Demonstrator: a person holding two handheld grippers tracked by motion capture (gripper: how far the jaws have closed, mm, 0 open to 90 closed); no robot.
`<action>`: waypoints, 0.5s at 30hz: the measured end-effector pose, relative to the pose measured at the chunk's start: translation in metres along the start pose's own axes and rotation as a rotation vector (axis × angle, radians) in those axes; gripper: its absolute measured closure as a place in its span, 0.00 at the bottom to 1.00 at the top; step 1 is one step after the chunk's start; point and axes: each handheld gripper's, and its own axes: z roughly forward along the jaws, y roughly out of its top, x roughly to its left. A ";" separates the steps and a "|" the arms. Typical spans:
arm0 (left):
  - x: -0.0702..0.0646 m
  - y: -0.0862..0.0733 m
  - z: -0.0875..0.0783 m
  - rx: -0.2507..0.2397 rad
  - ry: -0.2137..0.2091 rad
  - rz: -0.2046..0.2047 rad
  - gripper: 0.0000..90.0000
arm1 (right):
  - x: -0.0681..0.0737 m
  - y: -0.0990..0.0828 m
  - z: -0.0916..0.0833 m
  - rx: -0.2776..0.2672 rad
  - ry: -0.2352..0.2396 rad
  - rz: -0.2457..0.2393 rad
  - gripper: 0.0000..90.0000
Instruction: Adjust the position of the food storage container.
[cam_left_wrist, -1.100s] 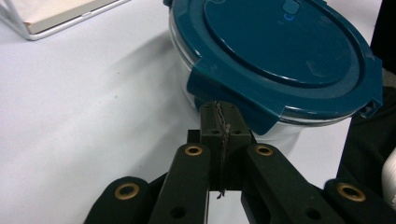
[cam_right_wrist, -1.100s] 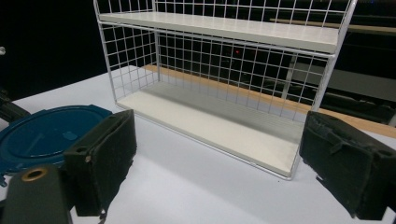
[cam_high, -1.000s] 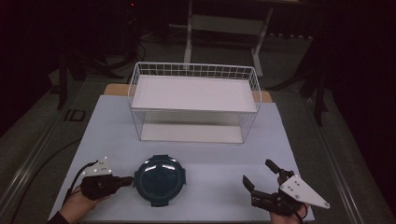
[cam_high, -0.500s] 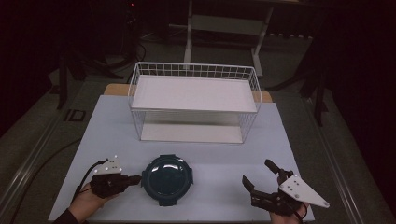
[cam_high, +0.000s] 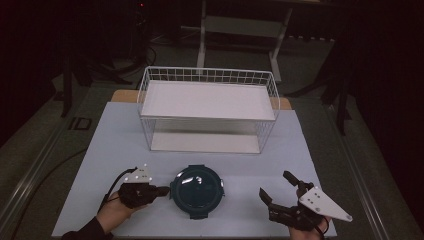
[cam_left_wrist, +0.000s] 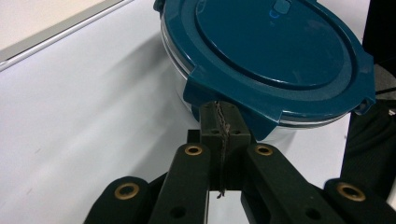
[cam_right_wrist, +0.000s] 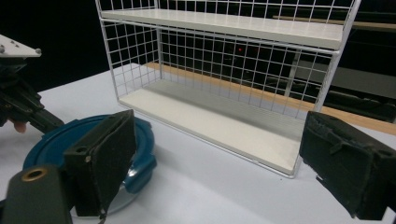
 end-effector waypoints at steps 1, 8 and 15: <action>-0.001 0.002 0.002 -0.001 -0.004 0.001 1.00 | 0.000 0.000 0.000 0.000 -0.001 -0.001 0.12; -0.005 0.018 0.024 0.002 -0.026 0.023 1.00 | -0.001 0.000 0.000 0.001 0.000 0.003 0.12; -0.011 0.033 0.045 -0.001 -0.048 0.040 1.00 | -0.001 0.000 0.001 0.002 0.003 0.002 0.12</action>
